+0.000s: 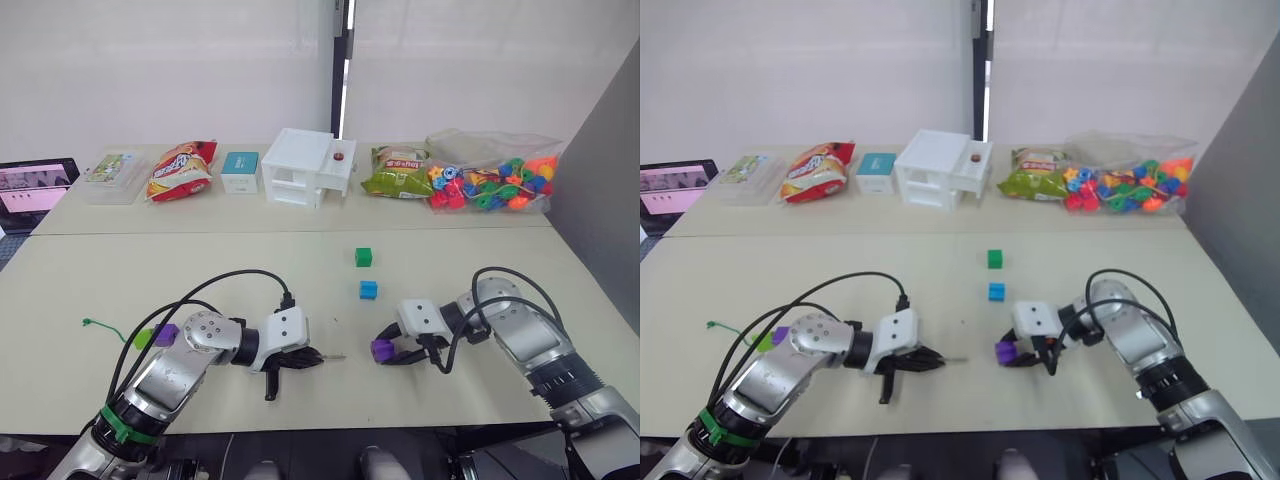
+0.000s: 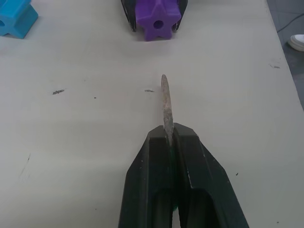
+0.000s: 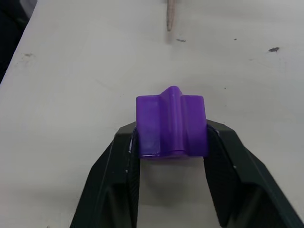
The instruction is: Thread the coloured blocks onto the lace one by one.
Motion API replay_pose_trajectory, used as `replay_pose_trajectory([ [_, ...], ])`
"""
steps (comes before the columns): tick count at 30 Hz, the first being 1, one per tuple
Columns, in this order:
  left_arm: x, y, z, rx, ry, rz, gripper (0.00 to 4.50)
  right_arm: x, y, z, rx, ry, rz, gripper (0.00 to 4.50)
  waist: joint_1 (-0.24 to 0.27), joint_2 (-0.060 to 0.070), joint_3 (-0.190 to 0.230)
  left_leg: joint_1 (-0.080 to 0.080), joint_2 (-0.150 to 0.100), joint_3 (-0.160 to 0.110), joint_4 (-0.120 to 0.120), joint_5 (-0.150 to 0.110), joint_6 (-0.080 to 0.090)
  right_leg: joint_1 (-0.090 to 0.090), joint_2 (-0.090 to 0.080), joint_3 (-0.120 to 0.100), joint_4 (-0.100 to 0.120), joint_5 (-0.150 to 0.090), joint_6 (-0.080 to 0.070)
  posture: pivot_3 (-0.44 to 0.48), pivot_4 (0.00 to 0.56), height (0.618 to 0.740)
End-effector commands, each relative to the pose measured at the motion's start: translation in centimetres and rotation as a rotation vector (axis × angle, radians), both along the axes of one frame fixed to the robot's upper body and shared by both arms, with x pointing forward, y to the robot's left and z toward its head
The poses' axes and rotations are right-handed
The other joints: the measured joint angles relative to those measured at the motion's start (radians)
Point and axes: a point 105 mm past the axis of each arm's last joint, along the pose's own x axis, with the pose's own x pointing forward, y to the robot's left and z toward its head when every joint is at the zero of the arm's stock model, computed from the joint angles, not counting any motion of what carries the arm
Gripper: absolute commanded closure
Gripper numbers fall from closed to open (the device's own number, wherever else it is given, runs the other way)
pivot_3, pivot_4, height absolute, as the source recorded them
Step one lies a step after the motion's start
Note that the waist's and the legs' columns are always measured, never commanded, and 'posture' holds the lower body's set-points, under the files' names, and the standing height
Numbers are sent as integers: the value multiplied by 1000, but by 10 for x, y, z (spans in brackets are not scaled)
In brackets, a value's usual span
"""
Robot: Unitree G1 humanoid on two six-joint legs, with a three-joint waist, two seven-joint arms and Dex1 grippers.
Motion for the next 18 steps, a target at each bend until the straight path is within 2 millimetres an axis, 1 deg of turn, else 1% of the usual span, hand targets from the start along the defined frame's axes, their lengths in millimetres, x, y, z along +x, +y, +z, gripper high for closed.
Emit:
replay_pose_trajectory([
  [1,0,-7,13,-25,-37,-21,4500,0,7,14,62,-9,-51,3145,1,0,0,0,0,0,0,0,0,0,0,0,0,0,0,0,150,740],
  [4,3,-12,15,-20,-50,-21,4500,-5,13,15,71,17,-78,3145,2,0,0,0,0,0,0,0,0,0,0,0,0,0,0,0,150,740],
  [7,5,-18,15,-12,-62,-32,4500,-14,21,2,64,31,-107,3145,3,0,0,0,0,0,0,0,0,0,0,0,1,0,0,0,150,740],
  [11,4,-22,13,-12,-49,-47,4500,-15,22,-5,58,36,-140,3145,-1,0,0,0,0,0,0,0,0,0,0,0,0,0,0,0,150,740],
  [18,7,-23,6,4,-43,-42,4500,-16,21,-5,51,46,-154,3145,-1,0,0,1,0,-1,1,0,0,1,0,0,1,0,0,0,150,740],
])
